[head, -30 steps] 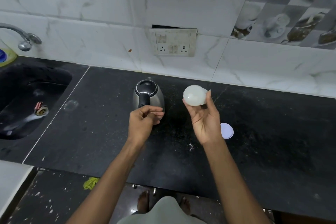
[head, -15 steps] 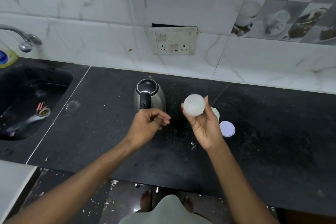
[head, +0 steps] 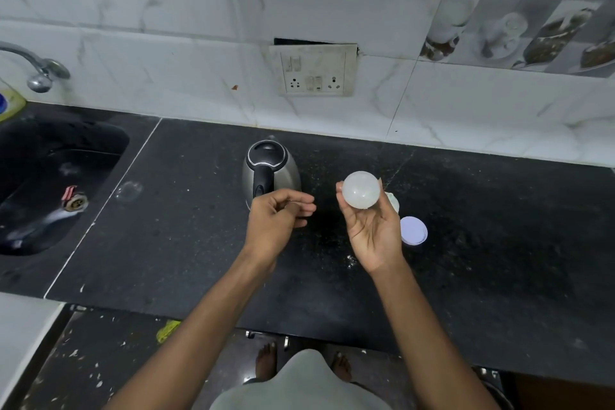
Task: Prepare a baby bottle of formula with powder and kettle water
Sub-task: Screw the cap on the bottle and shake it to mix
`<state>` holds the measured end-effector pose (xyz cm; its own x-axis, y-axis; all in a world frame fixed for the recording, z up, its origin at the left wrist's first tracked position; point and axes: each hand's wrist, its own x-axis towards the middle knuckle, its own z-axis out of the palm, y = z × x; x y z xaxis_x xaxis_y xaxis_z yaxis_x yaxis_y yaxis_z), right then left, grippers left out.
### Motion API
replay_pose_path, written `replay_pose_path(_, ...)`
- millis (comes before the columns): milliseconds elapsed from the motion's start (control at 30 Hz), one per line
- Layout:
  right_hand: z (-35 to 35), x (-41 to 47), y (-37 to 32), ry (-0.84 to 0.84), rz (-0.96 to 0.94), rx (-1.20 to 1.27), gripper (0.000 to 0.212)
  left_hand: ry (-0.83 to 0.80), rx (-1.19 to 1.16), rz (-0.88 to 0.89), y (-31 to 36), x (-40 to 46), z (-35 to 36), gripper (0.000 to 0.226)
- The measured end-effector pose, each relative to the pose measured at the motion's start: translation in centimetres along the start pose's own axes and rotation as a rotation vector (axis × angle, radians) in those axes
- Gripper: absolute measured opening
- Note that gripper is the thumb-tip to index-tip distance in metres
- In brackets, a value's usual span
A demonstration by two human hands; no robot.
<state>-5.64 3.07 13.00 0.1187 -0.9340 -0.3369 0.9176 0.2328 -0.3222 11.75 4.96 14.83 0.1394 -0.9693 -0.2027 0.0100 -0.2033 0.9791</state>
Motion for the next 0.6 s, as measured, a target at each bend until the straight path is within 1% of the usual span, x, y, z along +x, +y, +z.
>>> replay_pose_path(100,-0.4,-0.1,0.0,0.018,0.023,-0.085,0.034,0.017,-0.012,-0.014,-0.2,0.1,-0.2,0.032)
replay_pose_path(200,-1.1,1.2,-0.8,0.075,-0.096,-0.232,0.056,0.032,-0.020,-0.028,-0.3,0.2,-0.3,0.033)
replay_pose_path(233,-1.0,1.3,-1.2,0.075,-0.122,-0.354,0.061,0.039,-0.020,-0.029,-0.4,0.2,-0.4,0.033)
replay_pose_path(267,-0.7,1.2,-1.5,0.042,-0.133,-0.547,0.065,0.045,-0.020,-0.035,-0.6,0.2,-0.5,0.033)
replay_pose_path(333,-0.1,0.6,-2.5,-0.109,-0.168,-0.985,0.075,0.057,-0.019,-0.051,-0.8,0.3,-0.6,0.033)
replay_pose_path(367,0.0,0.5,-2.9,-0.166,-0.224,-1.117,0.079,0.065,-0.017,-0.056,-0.8,0.5,-0.7,0.034)
replay_pose_path(433,0.4,0.9,-4.2,-0.142,-0.301,-1.172,0.080,0.079,-0.015,-0.061,-0.8,0.7,-1.0,0.034)
replay_pose_path(500,0.8,1.1,-4.7,-0.147,-0.273,-1.210,0.080,0.081,-0.011,-0.061,-0.9,0.5,-1.0,0.034)
replay_pose_path(533,0.9,1.2,-4.6,-0.145,-0.263,-1.194,0.080,0.073,-0.007,-0.063,-0.8,0.5,-1.0,0.033)
replay_pose_path(567,0.8,1.4,-4.3,-0.108,-0.289,-1.113,0.077,0.065,-0.007,-0.065,-0.8,0.7,-1.1,0.033)
replay_pose_path(600,0.6,1.8,-4.0,-0.030,-0.331,-1.004,0.074,0.066,-0.014,-0.066,-0.8,0.9,-1.1,0.033)
